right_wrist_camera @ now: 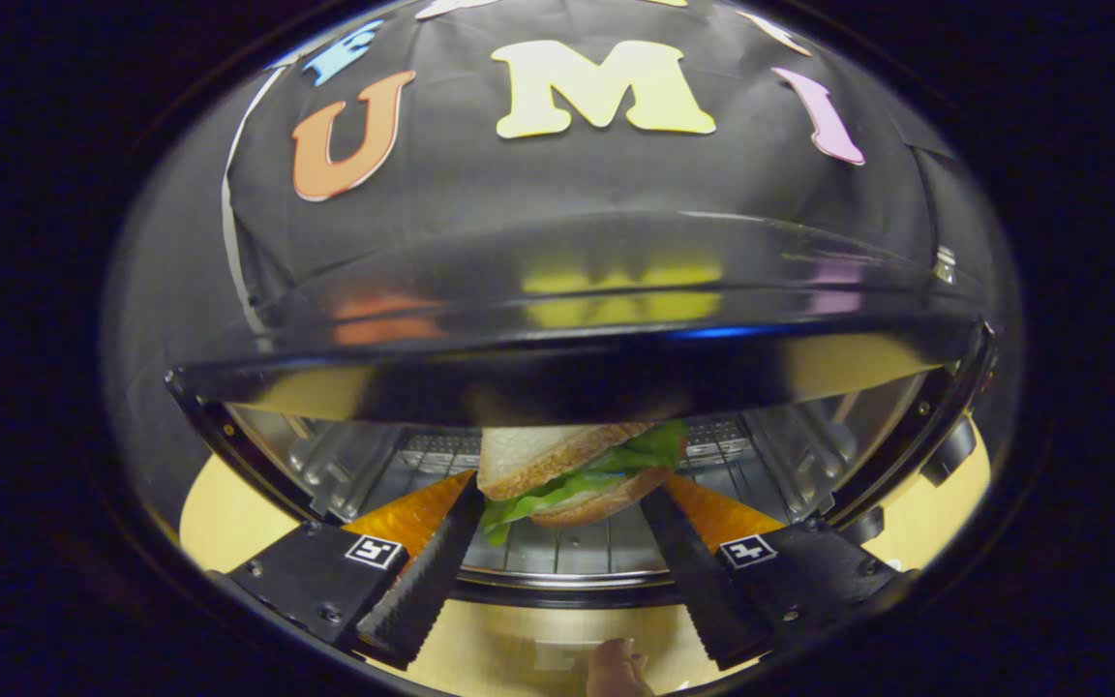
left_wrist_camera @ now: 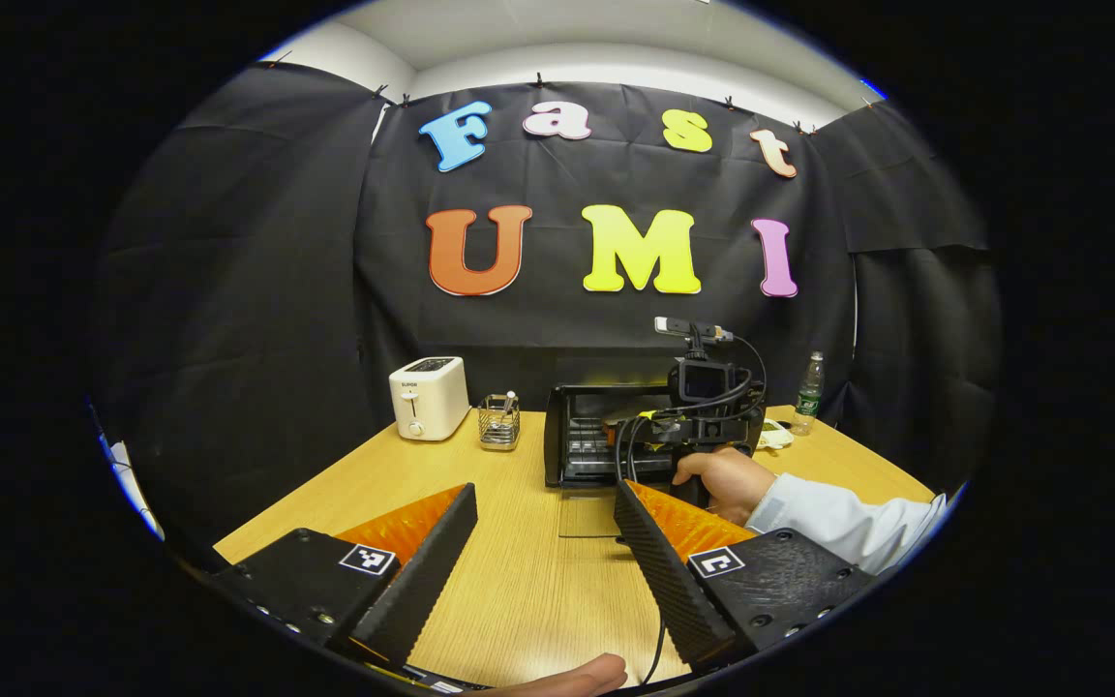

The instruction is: Open the electric oven with the left hand, put the food in, and close the electric oven.

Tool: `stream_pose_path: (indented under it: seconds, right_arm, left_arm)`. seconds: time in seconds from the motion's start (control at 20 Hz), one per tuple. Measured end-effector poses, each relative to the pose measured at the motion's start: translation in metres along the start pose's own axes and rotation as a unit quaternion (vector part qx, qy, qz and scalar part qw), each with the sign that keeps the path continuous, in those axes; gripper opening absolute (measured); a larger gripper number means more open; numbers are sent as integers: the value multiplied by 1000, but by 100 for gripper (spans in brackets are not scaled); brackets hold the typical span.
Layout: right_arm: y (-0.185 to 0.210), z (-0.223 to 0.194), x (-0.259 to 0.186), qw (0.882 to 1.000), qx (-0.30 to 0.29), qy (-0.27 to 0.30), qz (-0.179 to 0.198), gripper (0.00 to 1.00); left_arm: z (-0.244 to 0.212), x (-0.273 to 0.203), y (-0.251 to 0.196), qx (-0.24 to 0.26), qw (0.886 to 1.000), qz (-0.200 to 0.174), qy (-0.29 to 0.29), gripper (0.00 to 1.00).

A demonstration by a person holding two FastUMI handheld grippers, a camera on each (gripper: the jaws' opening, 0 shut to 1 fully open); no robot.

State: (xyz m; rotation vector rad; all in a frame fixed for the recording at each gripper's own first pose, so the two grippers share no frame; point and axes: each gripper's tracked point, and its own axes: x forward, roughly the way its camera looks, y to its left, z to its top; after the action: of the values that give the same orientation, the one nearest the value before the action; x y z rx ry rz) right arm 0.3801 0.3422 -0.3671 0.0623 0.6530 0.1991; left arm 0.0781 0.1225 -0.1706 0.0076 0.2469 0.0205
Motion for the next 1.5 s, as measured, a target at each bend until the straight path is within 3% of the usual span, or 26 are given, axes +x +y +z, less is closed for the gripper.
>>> stream_pose_path:
  seconds: [0.4, 0.6, 0.95, 1.3, 1.5]
  right_arm:
    - [-8, -19, -37, 997, -24, 69, 13, 100]
    - [-11, -2, -74, 998, -34, 44, 29, 100]
    - [-30, 49, -207, 994, -43, -82, 64, 99]
    - [-109, 108, -336, 970, -34, -240, 16, 99]
    - [-154, 118, -380, 960, -28, -280, -9, 99]
  left_arm:
    - [-10, 3, -3, -5, 1000, 0, 11, 94]
    - [-15, 5, -9, -9, 1000, -4, 18, 94]
    - [-19, 16, -12, -19, 999, -5, 27, 94]
    - [-34, 42, -40, -17, 998, -34, 55, 94]
    - [-58, 66, -74, -2, 994, -58, 88, 94]
